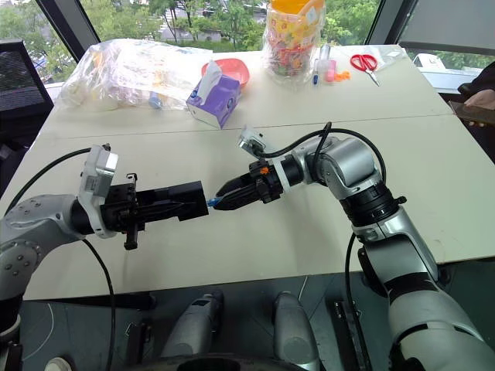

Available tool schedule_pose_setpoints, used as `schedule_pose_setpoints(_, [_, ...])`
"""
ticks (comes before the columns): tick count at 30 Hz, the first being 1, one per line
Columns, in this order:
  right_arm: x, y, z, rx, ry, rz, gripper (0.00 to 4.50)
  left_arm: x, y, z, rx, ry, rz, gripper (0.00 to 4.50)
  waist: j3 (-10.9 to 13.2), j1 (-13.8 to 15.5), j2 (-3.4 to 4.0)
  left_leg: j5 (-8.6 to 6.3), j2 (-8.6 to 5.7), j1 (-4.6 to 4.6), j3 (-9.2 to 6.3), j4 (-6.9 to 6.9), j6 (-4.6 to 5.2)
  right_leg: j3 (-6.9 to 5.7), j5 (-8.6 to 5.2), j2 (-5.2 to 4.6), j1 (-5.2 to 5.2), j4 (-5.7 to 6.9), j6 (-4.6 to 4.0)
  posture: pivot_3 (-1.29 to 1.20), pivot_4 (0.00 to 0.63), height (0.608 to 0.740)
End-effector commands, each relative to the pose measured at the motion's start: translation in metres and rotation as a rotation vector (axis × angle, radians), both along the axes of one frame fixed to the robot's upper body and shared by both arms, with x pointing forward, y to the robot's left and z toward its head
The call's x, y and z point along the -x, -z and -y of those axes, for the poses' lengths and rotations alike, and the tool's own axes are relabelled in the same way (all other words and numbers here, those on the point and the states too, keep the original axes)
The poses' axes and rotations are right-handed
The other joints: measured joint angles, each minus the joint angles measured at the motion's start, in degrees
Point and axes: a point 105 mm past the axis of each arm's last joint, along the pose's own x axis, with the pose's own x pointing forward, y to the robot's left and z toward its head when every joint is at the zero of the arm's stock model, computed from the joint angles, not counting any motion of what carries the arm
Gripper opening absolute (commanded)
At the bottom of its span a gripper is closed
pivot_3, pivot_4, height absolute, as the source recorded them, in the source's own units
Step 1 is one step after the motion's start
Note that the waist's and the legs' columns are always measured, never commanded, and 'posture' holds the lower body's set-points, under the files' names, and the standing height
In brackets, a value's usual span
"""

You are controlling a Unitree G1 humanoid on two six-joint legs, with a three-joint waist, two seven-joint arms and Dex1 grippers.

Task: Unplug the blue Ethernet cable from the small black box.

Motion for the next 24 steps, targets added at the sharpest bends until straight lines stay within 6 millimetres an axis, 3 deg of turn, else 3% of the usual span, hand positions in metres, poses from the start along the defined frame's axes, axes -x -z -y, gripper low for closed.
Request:
schedule_pose_setpoints(1, [0.0088, -0.0199, -0.0035, -0.048, -0.059, 0.052, 2.21, 0.0018, -0.0035, -0.0003, -0.014, 0.006, 0.029, 0.50, 0.00, 0.00, 0.00, 0.00, 0.00, 0.00, 0.00, 0.00, 0.00, 0.00, 0.00, 0.00, 0.00, 0.00, 0.00, 0.00, 0.150, 0.728])
schedule_pose_setpoints(21, [0.0164, -0.0203, -0.0105, -0.052, -0.092, 0.052, 2.21, -0.0004, -0.0038, 0.0002, -0.008, -0.001, 0.039, 0.50, 0.00, 0.00, 0.00, 0.00, 0.00, 0.00, 0.00, 0.02, 0.00, 0.00, 0.00, 0.00, 0.00, 0.03, 0.00, 0.00, 0.150, 0.728])
schedule_pose_setpoints(24, [0.0167, -0.0205, -0.0124, -0.055, -0.095, 0.053, 1.48, -0.0003, -0.0031, 0.0013, -0.006, 0.000, 0.038, 0.50, 0.00, -0.01, 0.00, 0.00, 0.00, 0.00, 0.00, 0.02, 0.00, 0.00, 0.00, 0.00, 0.00, 0.04, 0.00, 0.00, 0.150, 0.728])
